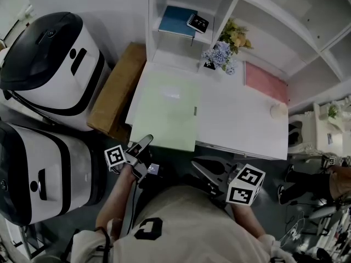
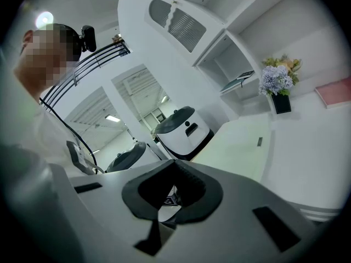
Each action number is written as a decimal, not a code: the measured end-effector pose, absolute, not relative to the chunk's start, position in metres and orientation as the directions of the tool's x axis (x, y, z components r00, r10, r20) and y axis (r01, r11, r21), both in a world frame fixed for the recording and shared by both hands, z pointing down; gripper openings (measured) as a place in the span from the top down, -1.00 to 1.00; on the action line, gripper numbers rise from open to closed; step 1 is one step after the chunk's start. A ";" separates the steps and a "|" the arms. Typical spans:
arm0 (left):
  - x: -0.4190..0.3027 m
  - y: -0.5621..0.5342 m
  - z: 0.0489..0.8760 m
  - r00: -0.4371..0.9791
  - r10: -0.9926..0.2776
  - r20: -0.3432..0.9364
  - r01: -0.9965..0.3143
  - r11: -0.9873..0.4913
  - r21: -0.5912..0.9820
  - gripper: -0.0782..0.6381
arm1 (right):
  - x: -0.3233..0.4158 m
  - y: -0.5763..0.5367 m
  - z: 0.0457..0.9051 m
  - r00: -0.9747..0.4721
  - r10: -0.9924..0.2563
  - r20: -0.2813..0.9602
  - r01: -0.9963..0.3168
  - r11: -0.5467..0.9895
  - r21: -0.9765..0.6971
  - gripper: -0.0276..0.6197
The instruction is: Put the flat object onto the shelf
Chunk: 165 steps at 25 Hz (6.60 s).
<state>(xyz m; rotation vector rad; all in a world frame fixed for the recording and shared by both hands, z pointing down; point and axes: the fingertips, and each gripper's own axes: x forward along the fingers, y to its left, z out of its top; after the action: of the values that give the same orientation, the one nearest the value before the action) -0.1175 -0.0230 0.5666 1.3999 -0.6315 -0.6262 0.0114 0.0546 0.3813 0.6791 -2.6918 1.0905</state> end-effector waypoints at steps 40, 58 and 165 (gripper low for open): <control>-0.104 -0.084 0.561 0.626 -0.765 0.152 -0.098 0.116 0.988 -0.05 | 0.052 -0.016 0.382 -0.938 -0.261 0.230 -0.347 0.651 -0.675 0.85; -0.102 -0.101 0.551 0.595 -0.785 0.176 -0.139 0.115 0.984 -0.04 | 0.051 -0.026 0.390 -0.968 -0.148 0.201 -0.249 0.643 -0.725 0.85; -0.117 -0.213 0.614 0.696 -0.672 0.255 -0.119 0.242 0.963 -0.10 | 0.013 -0.077 0.399 -0.874 -0.372 0.313 -0.476 0.526 -0.705 0.85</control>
<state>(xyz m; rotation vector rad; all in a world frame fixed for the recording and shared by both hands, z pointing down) -0.1169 -0.2126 0.6136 1.2955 -0.7504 -0.4302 0.0127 -0.0768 0.3985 0.7364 -2.6349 1.2746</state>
